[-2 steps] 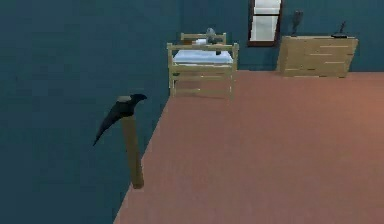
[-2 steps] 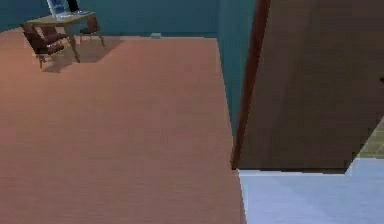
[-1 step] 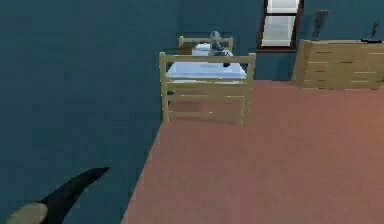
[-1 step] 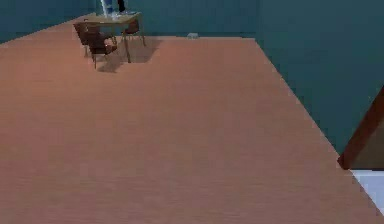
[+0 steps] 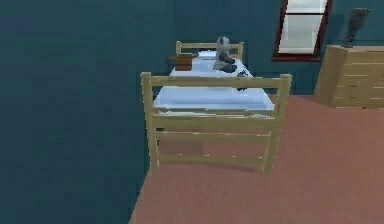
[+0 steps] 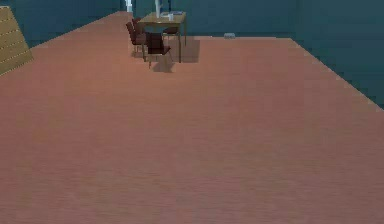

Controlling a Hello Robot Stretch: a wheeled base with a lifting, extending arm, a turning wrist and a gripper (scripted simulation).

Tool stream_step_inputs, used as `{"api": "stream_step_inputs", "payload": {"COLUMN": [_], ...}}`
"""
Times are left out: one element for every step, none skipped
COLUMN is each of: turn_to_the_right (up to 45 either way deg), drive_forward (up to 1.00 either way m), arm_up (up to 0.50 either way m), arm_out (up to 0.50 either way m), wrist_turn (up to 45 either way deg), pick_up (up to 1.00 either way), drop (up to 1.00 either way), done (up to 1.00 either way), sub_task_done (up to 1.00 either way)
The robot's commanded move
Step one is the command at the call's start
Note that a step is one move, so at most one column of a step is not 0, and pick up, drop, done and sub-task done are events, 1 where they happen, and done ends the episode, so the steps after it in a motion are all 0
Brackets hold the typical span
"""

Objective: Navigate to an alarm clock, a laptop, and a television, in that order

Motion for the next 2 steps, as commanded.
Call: {"api": "stream_step_inputs", "payload": {"turn_to_the_right": [3.0, 0.0], "drive_forward": [0.0, 1.0], "arm_up": [0.0, 0.0], "arm_out": [0.0, 0.0], "wrist_turn": [0.0, 0.0], "pick_up": [0.0, 0.0], "drop": [0.0, 0.0], "done": [0.0, 0.0], "sub_task_done": [0.0, 0.0]}}
